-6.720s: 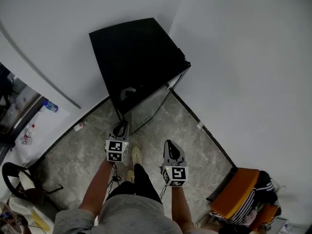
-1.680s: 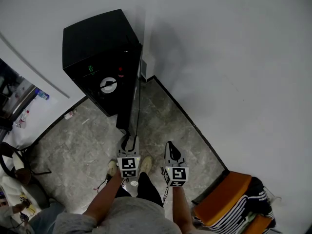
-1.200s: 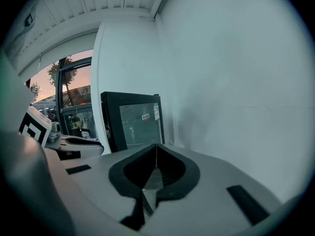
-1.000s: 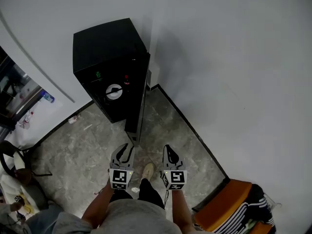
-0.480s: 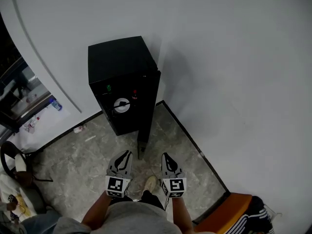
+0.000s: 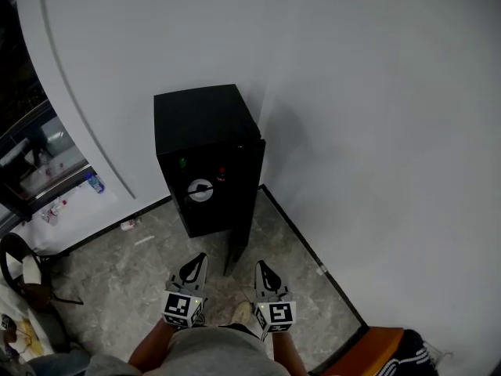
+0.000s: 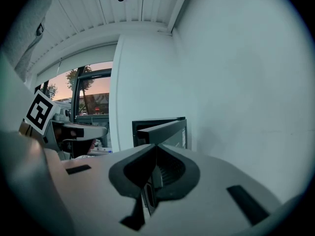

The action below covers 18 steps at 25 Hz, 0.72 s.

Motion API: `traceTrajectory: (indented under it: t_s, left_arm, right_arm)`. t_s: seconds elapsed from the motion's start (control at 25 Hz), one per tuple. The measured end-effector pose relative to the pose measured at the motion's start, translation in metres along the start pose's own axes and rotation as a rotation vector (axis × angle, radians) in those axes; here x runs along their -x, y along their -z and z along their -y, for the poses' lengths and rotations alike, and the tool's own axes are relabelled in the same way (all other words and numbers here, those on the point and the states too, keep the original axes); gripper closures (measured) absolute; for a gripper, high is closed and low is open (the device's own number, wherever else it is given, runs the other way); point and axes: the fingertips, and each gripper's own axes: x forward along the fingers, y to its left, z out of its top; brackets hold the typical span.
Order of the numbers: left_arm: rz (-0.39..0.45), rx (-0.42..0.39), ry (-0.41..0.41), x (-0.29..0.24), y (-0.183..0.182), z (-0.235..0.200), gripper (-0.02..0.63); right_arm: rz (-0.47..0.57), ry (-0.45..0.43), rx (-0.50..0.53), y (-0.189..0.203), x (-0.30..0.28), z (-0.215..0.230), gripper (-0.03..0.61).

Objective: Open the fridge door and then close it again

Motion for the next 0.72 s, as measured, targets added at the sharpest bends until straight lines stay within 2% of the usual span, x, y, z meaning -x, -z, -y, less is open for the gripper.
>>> traceTrajectory:
  t_s: [0.2, 0.4, 0.72]
  left_arm:
    - [0.009, -0.003, 0.011, -0.001, -0.005, -0.003, 0.603]
    - [-0.022, 0.005, 0.019, -0.007, 0.002, -0.007, 0.606]
    - [0.0, 0.019, 0.021, -0.013, -0.002, -0.012, 0.606]
  right_arm:
    - [-0.005, 0.003, -0.001, 0.002, -0.002, -0.004, 0.554]
    - [-0.004, 0.011, -0.006, 0.005, -0.007, -0.003, 0.554]
    - [0.002, 0.017, -0.001, 0.001, -0.014, -0.003, 0.554]
